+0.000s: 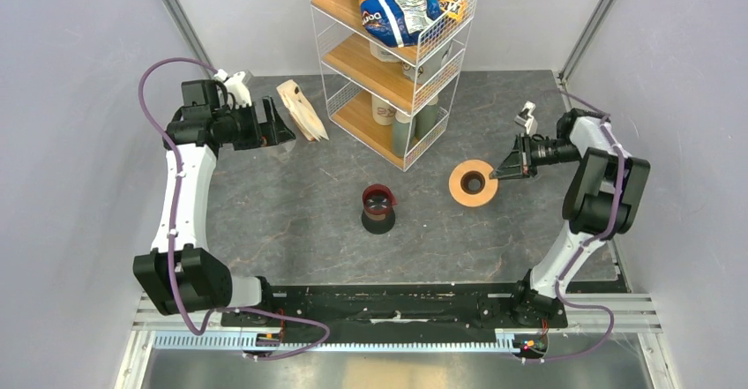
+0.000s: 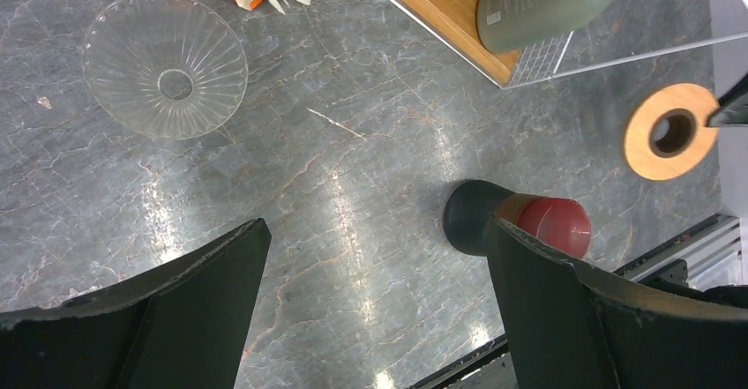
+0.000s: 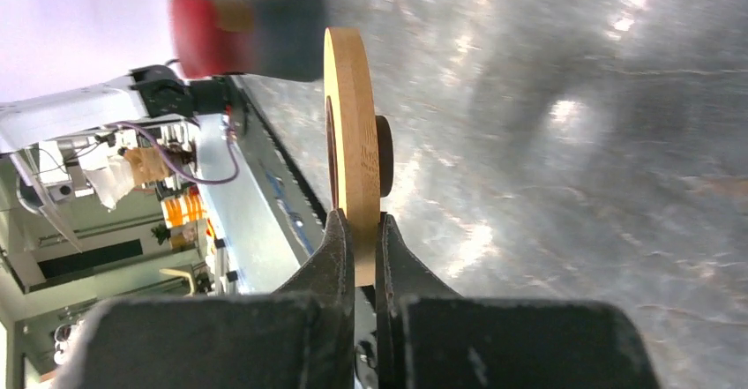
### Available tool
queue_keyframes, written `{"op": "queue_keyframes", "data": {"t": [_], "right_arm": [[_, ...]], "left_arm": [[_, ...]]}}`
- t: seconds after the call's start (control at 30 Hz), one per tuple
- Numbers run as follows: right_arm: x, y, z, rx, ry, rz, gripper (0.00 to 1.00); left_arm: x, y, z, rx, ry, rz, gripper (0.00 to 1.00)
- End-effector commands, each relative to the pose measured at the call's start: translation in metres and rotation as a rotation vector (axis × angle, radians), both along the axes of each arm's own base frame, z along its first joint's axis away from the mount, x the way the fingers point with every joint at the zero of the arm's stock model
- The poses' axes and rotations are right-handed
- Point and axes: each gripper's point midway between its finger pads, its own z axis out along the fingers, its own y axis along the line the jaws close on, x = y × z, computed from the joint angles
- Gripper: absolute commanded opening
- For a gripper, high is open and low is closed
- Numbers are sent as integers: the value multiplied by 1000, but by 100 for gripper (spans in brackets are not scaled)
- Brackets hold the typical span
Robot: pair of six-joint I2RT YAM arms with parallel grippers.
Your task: Place the coffee filter in the dripper
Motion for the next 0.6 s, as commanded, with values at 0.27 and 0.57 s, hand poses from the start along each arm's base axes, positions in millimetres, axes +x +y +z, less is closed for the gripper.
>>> {"op": "queue_keyframes", "data": {"t": [0.27, 0.57], "right_arm": [[-59, 93, 146, 323, -62, 55, 0], [-44, 150, 156, 326, -124, 33, 0]], "left_arm": [[-18, -29, 53, -175, -126, -55, 98], [-41, -41, 59, -232, -140, -78, 95]]}}
